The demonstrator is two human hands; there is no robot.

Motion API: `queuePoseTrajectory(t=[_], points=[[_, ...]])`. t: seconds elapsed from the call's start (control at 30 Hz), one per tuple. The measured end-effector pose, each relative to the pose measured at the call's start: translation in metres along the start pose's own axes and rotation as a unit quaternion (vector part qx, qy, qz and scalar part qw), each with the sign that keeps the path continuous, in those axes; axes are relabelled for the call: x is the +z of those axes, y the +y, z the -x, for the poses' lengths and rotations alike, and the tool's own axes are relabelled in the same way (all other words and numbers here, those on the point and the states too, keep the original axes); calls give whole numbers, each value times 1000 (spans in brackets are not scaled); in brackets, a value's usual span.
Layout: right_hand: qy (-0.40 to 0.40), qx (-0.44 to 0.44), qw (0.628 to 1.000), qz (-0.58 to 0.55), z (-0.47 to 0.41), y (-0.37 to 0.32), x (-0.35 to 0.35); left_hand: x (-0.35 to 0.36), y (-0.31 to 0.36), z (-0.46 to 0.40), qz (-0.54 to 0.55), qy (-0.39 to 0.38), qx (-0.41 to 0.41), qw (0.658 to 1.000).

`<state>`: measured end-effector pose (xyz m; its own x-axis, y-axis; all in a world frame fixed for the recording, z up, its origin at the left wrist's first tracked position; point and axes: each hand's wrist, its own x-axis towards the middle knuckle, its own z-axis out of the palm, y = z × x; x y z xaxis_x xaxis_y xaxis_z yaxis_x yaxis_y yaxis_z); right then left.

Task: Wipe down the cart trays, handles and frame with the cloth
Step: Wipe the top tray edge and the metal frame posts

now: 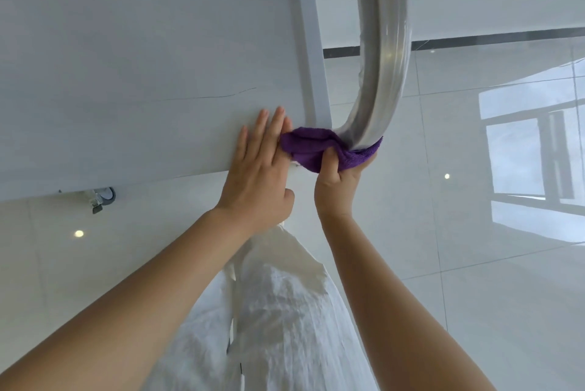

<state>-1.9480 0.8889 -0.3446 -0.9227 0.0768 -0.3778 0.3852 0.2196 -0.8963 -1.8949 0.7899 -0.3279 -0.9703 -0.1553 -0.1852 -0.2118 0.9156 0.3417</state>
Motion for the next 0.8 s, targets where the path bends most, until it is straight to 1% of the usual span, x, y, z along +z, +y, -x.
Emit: queuePoseTrajectory(t=[0.17, 0.27, 0.3, 0.37, 0.43, 0.53, 0.63, 0.73, 0.8], points=[[32, 49, 997, -46, 6, -1, 8, 10, -27, 42, -6, 34, -11, 999], [118, 88, 984, -105, 13, -10, 30, 9, -41, 56, -12, 44, -23, 999], [142, 111, 975, -127, 16, -14, 40, 7, -46, 59, -8, 51, -43, 998], [162, 155, 960, -167, 21, -19, 60, 1, -56, 69, 3, 61, -99, 993], [168, 166, 954, -185, 28, -18, 75, -4, -70, 85, 15, 64, -143, 988], [159, 153, 958, -181, 41, -15, 91, -4, -89, 116, 17, 60, -149, 987], [116, 148, 969, -162, 59, -9, 107, 1, -104, 145, 14, 40, -144, 989], [80, 126, 986, -72, 76, -4, 115, 5, -118, 164, 26, 5, -162, 986], [43, 119, 991, -31, 86, -3, 115, 9, -123, 171, 27, -3, -164, 986]])
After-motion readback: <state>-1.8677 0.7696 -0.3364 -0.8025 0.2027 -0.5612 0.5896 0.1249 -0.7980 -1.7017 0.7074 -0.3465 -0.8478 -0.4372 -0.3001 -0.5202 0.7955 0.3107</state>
